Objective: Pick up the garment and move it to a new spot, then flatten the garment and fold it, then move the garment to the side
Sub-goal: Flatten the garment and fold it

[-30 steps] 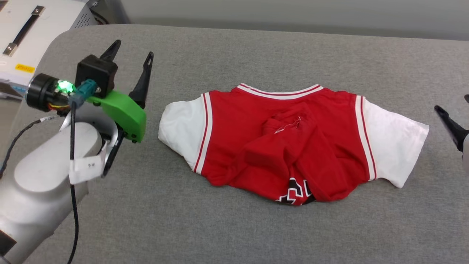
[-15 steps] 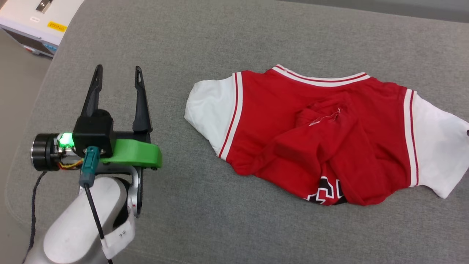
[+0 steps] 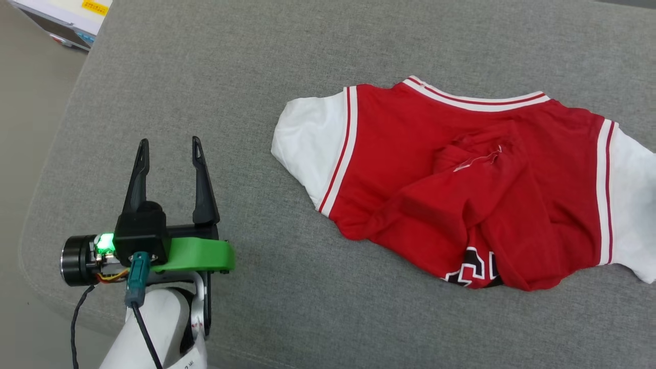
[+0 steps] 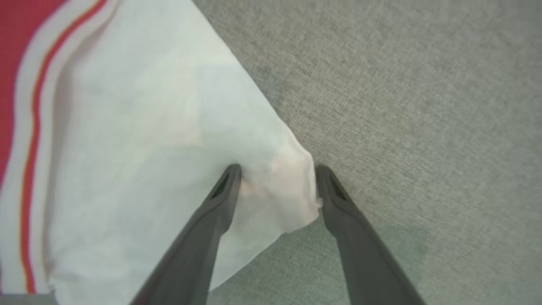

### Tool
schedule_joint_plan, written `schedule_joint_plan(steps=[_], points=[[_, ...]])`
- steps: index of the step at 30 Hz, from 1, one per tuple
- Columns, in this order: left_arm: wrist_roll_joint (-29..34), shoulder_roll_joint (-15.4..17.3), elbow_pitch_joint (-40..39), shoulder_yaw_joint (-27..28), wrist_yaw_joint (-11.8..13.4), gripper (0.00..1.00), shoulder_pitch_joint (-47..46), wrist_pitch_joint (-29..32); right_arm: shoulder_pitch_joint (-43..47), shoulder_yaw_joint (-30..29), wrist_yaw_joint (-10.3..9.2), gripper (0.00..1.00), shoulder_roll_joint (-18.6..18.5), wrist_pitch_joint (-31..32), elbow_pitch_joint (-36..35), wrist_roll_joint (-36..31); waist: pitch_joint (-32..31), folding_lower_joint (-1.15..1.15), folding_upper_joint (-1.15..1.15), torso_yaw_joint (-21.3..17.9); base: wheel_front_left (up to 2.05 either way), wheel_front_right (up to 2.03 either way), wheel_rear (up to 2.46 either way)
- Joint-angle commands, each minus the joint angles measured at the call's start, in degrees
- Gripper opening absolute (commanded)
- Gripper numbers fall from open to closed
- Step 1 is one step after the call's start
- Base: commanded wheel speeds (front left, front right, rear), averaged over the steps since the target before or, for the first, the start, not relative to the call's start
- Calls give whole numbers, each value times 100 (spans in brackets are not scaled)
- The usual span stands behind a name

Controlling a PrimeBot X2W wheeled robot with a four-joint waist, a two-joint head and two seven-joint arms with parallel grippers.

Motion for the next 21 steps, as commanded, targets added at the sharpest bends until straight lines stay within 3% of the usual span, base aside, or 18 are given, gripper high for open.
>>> schedule_joint_plan(steps=[1,8,14,20,21], points=[[123,-63,25,100,-86,100,105,-32,223,168,3,0,261,-165,70,63,-133,0,0,-112,0,0,0],[486,-229,61,430,-407,100,320,-32,239,-175,3,0,15,-1116,93,92,-490,0,0,-377,0,0,0],[664,-308,94,594,-580,100,465,-32,712,-443,3,0,-286,-1333,320,109,-708,0,0,-558,0,0,0],[789,-305,167,699,-762,100,454,-32,1222,-629,3,0,-123,-1396,508,119,-780,0,0,-708,0,0,0],[804,-292,180,711,-798,100,418,-32,1245,-672,3,7,-66,-1445,521,102,-789,0,0,-732,0,0,0]])
